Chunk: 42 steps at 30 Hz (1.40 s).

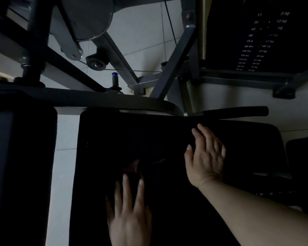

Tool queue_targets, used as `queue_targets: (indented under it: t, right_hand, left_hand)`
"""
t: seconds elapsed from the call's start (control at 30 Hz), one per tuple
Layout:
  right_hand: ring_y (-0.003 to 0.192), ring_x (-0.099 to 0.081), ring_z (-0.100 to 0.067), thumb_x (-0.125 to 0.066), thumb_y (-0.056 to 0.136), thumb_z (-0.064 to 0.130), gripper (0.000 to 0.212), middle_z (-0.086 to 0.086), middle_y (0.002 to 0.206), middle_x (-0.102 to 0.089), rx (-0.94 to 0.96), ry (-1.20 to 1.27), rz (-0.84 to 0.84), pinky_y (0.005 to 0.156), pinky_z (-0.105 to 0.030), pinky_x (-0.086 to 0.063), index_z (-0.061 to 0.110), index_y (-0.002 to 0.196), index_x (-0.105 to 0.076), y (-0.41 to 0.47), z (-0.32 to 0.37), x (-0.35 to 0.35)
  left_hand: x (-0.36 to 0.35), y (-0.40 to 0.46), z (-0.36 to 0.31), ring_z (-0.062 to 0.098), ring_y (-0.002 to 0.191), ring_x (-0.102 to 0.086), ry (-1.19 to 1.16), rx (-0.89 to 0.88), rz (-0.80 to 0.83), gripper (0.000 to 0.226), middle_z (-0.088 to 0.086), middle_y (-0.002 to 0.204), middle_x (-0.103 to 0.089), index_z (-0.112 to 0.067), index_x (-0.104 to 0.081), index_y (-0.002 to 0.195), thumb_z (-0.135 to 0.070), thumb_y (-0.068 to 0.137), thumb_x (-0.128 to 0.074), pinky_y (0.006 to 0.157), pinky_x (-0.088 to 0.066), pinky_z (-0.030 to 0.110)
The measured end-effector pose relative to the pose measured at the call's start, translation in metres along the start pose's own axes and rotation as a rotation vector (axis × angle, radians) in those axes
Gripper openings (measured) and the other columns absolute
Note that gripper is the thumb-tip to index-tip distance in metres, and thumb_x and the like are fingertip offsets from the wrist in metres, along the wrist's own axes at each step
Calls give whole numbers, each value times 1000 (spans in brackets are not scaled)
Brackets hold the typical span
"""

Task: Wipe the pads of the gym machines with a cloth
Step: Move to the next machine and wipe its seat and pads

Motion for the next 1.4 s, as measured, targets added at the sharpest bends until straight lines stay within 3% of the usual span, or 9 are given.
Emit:
queue_targets:
  t: [0.1, 0.27, 0.43, 0.63, 0.73, 0.87, 1.03, 1.2, 1.4]
  right_hand:
    - [125, -43, -20, -39, 82, 34, 50, -1, 141, -47, -8, 12, 1, 101, -38, -26, 17, 126, -56, 1, -1, 0]
    - [127, -41, -17, -36, 82, 38, 52, 1, 142, -46, -14, 41, -5, 102, -37, -25, 19, 127, -55, 1, 0, 2]
    - [128, -43, -18, -34, 82, 38, 54, 2, 142, -46, -12, 45, 9, 105, -38, -26, 20, 128, -55, 0, 1, 1]
    - [121, -45, -19, -35, 87, 31, 46, -4, 136, -51, -37, 134, -66, 102, -39, -29, 15, 122, -60, -23, 31, 7]
    - [127, -45, -19, -33, 88, 32, 46, -1, 138, -49, -16, 66, -11, 107, -40, -25, 19, 124, -58, -46, 55, -6]
    - [126, -44, -18, -36, 85, 33, 45, 0, 138, -49, -63, 25, -21, 107, -39, -21, 21, 123, -58, -45, 53, -9]
    - [125, -43, -16, -38, 84, 34, 44, 1, 138, -48, -43, 33, -36, 106, -36, -18, 23, 122, -57, -45, 55, -9]
    - [122, -41, -16, -37, 83, 33, 45, 1, 136, -50, -51, 25, -75, 106, -38, -20, 21, 121, -59, -45, 54, -7]
    - [125, -42, -17, -37, 84, 32, 45, 0, 139, -48, -51, 15, -53, 108, -39, -21, 21, 123, -57, -46, 54, -8]
  left_hand:
    - [27, 78, 14, 39, 137, -28, 11, 123, -96, 57, 20, 147, -36, -21, -43, 142, -34, 87, -36, 110, -19, 59]
    - [59, 172, 29, 31, 146, -4, -66, 296, -135, 49, 10, 159, -13, -36, -35, 144, -45, 97, -35, 116, 1, 51]
    - [35, 90, 13, 36, 141, -22, -50, 71, -156, 45, 18, 153, -28, -26, -46, 140, -29, 95, -45, 112, -21, 54]
    - [1, -29, 26, 34, 135, -32, -56, -31, -42, 51, 19, 145, -41, -18, -55, 133, -43, 98, -26, 107, -25, 53]
    - [7, -10, 32, 33, 137, -28, -41, -75, -39, 52, 19, 145, -41, -20, -47, 137, -43, 100, -19, 110, -19, 51]
    - [29, 72, 44, 32, 138, -27, 6, -44, -159, 49, 18, 147, -39, -22, -47, 139, -36, 95, -29, 112, -12, 47]
    - [57, 155, 36, 26, 146, -7, -34, 85, -129, 48, 10, 159, -14, -30, -31, 147, -31, 99, -36, 116, 0, 43]
    - [33, 71, 28, 31, 144, -18, -74, 5, -174, 49, 15, 155, -25, -22, -43, 143, -23, 94, -45, 116, -12, 47]
    - [7, -19, 39, 34, 145, -12, -15, -13, -40, 64, 18, 156, -19, -29, -30, 147, -54, 88, -35, 112, -12, 51]
Point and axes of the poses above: each hand's wrist, its own y-axis towards the middle knuckle, its own x-axis out of the back of the hand, z = x × y, the point moved 5 cm from there along y, towards the middle knuckle
